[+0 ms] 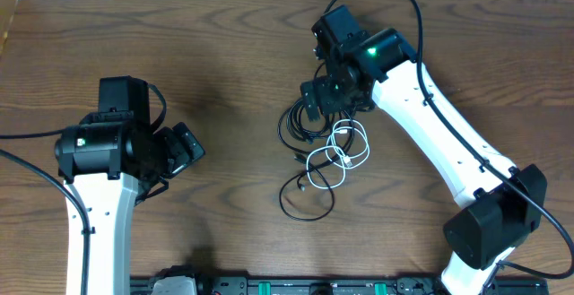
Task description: Untangle cables
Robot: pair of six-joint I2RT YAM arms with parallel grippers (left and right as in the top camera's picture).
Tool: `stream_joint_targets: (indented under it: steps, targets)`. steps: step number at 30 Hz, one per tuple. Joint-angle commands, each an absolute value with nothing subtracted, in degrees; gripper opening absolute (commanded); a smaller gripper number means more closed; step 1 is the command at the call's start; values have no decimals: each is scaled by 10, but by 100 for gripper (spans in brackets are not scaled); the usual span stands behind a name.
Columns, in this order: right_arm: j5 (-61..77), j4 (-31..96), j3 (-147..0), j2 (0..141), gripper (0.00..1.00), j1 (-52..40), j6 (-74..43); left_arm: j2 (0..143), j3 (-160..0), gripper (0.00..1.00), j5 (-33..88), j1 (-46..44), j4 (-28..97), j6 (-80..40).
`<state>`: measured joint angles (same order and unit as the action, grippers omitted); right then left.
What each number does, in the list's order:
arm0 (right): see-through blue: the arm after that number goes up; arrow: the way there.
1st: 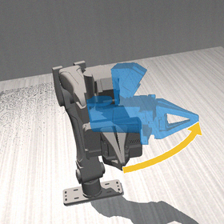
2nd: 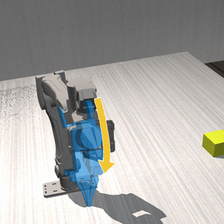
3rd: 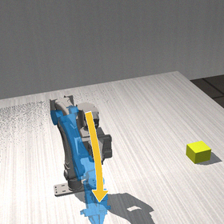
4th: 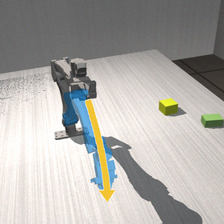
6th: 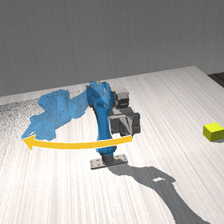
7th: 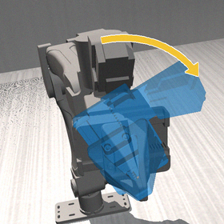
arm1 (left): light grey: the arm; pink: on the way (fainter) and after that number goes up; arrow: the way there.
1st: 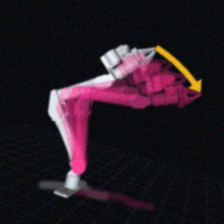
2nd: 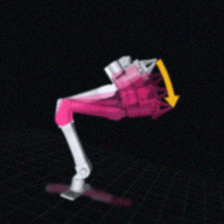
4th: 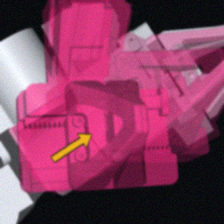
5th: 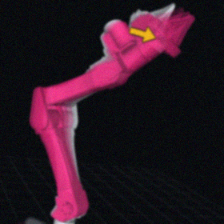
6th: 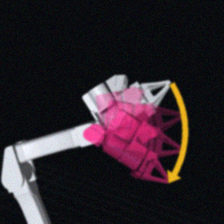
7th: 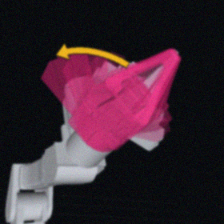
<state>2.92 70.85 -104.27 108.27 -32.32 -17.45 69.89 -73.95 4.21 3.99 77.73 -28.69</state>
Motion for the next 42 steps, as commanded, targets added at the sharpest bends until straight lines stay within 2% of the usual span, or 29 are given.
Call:
stream_joint_targets:
  steps: [1, 7, 13, 14, 15, 16, 22, 29, 33, 36, 38, 42]
  targets:
    - [13, 722, -1039, 1080, 99, -322, -156, 700, -738, 99, 41, 42, 779, -292]
    - [12, 697, -972, 1087, 98, -324, -184, 700, -738, 99, 41, 42, 779, -292]
    - [77, 621, -890, 1087, 68, -324, -199, 700, -738, 99, 41, 42, 779, -292]
    - [79, 596, -871, 1087, 57, -324, -221, 700, -738, 99, 41, 42, 779, -292]
    - [80, 579, -857, 1087, 51, -324, -237, 700, -738, 99, 41, 42, 779, -292]
    - [81, 568, -848, 1087, 49, -324, -246, 700, -738, 99, 41, 42, 779, -292]
    - [81, 479, -783, 1087, 47, -343, -307, 700, -738, 99, 41, 42, 779, -292]
    - [45, 417, -744, 1088, 49, -382, -378, 700, -738, 99, 41, 42, 779, -292]
    - [-23, 418, -738, 1088, 46, -397, -413, 700, -738, 99, 41, 42, 779, -292]
    - [-23, 418, -738, 1088, 38, -400, -442, 700, -738, 99, 41, 42, 779, -292]
    - [-20, 417, -737, 1088, 37, -404, -459, 700, -738, 99, 41, 42, 779, -292]
    - [-25, 378, -721, 1088, 46, -421, -467, 700, -738, 99, 41, 42, 779, -292]
